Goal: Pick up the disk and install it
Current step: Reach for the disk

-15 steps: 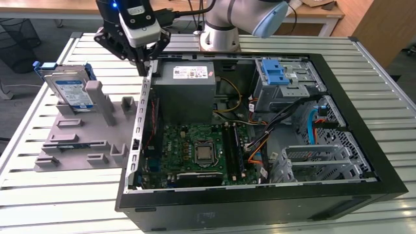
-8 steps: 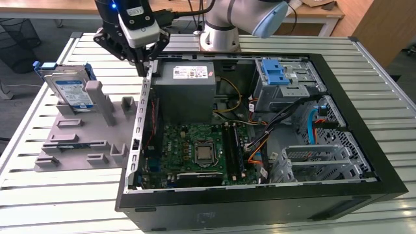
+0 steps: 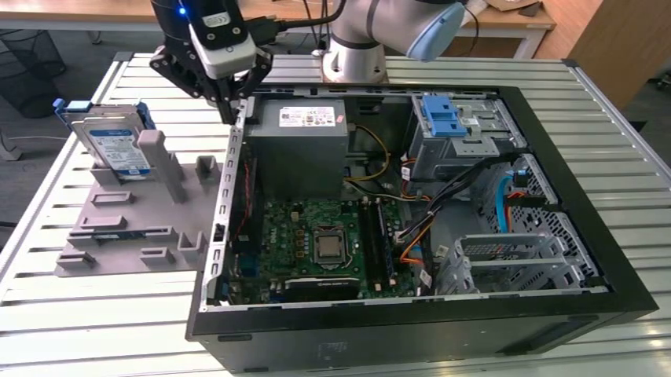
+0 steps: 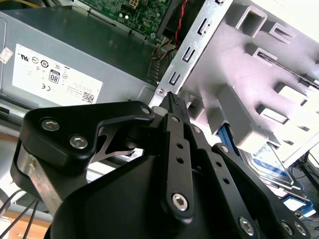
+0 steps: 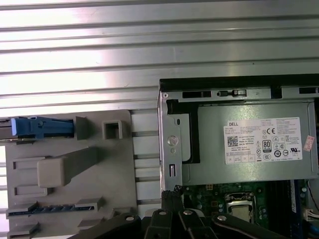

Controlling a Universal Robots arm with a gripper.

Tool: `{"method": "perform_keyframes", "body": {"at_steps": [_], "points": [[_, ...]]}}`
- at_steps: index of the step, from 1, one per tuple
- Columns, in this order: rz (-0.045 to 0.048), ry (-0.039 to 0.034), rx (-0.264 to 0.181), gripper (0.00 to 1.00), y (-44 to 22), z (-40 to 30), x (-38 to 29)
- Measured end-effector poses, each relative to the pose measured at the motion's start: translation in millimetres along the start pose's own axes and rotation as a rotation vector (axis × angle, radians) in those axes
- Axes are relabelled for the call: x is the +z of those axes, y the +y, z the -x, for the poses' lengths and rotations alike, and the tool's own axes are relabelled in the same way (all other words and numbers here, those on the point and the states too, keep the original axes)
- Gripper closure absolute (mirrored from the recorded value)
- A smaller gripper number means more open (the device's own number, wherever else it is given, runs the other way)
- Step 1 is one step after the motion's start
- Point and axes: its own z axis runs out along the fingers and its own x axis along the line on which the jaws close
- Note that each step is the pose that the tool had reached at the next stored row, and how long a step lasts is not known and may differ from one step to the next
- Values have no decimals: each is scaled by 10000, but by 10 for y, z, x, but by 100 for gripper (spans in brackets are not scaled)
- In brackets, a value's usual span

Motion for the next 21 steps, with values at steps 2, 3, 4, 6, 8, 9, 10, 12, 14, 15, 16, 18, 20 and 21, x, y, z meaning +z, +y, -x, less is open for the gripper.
{"method": "perform_keyframes", "body": {"at_steps": [2,3,4,6,8,9,10,12,14,15,16,18,20,21], "points": [[1,-1,0,89,0,-6,3],[2,-2,0,89,-1,-10,5],[1,-1,0,89,-1,-16,5],[1,-1,0,89,-2,-27,7],[1,-1,0,89,-2,-44,8],[1,-1,0,89,-1,-57,8],[1,-1,0,89,0,-70,9],[1,-1,0,89,5,-90,10],[0,0,0,89,7,-95,9],[0,0,-1,89,8,-96,10],[1,-1,0,89,9,-96,11],[0,0,0,89,9,-96,11],[0,0,1,89,15,-97,11],[0,0,1,89,17,-99,11]]}}
